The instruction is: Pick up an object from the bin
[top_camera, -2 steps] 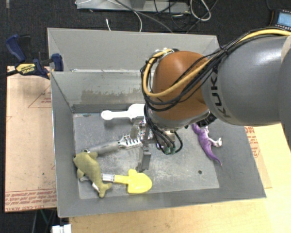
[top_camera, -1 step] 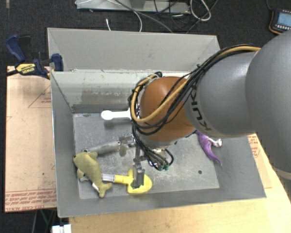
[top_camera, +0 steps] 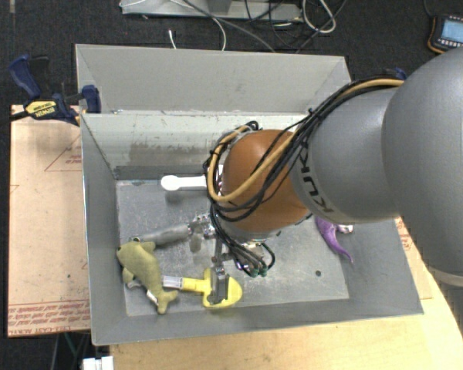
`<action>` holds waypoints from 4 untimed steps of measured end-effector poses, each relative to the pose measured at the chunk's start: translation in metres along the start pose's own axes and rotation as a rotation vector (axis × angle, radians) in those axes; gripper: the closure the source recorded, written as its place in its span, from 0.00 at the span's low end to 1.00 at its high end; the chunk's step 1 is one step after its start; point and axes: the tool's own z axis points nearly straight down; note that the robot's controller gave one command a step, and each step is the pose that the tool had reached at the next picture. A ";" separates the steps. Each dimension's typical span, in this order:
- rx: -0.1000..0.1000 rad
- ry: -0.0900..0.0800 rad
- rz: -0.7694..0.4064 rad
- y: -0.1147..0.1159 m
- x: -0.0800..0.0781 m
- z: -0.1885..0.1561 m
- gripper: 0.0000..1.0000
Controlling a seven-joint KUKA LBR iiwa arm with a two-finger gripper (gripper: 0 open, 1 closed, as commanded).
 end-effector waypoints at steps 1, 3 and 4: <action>-0.001 0.006 -0.037 -0.014 0.010 0.021 1.00; -0.004 -0.007 -0.311 -0.006 0.005 0.030 1.00; -0.006 -0.015 -0.354 -0.014 0.008 0.031 1.00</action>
Offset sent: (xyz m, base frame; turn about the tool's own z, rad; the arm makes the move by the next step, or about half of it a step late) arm 0.0000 0.0000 0.0000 0.0000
